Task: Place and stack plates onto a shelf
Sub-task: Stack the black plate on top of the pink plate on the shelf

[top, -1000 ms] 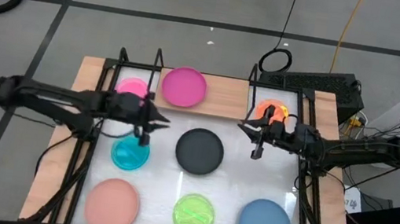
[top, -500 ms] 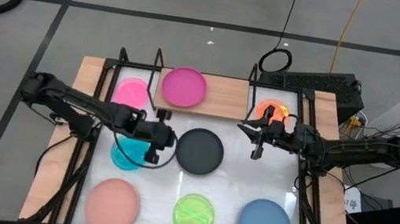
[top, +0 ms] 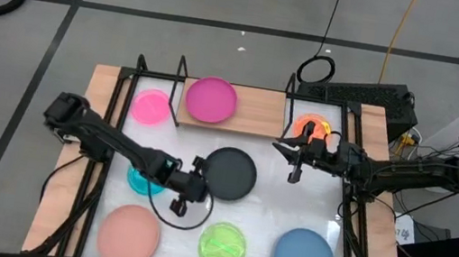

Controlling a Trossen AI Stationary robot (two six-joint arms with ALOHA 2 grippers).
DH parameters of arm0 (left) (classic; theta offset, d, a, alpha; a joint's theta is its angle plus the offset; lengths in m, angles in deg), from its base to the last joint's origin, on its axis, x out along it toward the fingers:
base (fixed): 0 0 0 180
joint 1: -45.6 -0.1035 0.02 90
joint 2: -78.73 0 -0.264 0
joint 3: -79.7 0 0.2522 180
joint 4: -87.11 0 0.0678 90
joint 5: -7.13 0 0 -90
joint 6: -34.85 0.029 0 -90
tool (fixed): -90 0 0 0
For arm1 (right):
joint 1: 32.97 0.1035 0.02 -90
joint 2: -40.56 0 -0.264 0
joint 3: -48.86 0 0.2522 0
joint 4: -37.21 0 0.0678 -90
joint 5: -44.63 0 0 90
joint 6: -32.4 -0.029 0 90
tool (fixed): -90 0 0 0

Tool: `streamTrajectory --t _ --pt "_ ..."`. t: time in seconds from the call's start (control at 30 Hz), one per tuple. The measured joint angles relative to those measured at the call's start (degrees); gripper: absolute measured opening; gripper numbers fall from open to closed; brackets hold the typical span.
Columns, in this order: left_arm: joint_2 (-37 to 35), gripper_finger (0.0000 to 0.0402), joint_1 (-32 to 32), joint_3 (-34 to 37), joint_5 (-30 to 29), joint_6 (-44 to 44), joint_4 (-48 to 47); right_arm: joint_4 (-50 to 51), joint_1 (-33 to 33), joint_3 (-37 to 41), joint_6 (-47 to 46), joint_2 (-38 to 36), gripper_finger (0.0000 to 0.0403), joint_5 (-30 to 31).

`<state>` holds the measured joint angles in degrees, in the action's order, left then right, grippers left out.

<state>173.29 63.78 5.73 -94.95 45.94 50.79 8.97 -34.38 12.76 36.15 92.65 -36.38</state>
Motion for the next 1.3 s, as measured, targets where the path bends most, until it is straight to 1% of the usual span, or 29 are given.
streamTrajectory --t 0.27,0.6,0.77,0.83,0.93,1.0,1.03,1.07,1.2,1.3 --pt "7.7 0.0083 -0.8 0.0 0.0 8.3 4.7 0.0 0.0 0.0 0.1 0.0 0.0061 0.0" --pt "12.9 0.0083 -2.8 -0.1 -0.7 8.5 5.8 0.3 0.0 0.0 0.1 0.0 0.0061 0.0" --pt "12.6 0.0080 -2.9 -0.1 -1.4 9.0 6.0 0.3 0.0 0.0 0.1 0.0 0.0061 0.0" --pt "11.2 0.0076 -2.3 0.1 -3.2 10.1 5.7 0.3 0.0 0.0 0.1 0.0 0.0061 0.0" --pt "8.7 0.0046 -1.7 0.1 -4.7 12.5 6.2 0.3 0.0 0.0 0.1 0.0 0.0061 0.0" --pt "7.8 0.0018 -1.5 0.0 -4.6 12.8 6.4 0.3 0.0 0.0 0.1 0.0 0.0061 0.0" --pt "7.4 0.0013 -1.5 0.1 -4.3 13.0 6.3 0.3 0.0 0.0 0.1 0.0 0.0061 0.0" --pt "7.0 0.0013 -1.6 0.1 -3.7 12.6 6.2 0.3 0.0 0.0 0.1 0.0 0.0061 0.0" --pt "5.2 0.0012 -1.4 0.1 -4.9 13.6 5.6 0.3 0.0 0.0 0.1 0.0 0.0061 0.0" --pt "2.2 0.0011 -0.8 0.1 -9.1 15.5 4.4 0.3 0.0 0.0 0.1 0.0 0.0061 0.0"
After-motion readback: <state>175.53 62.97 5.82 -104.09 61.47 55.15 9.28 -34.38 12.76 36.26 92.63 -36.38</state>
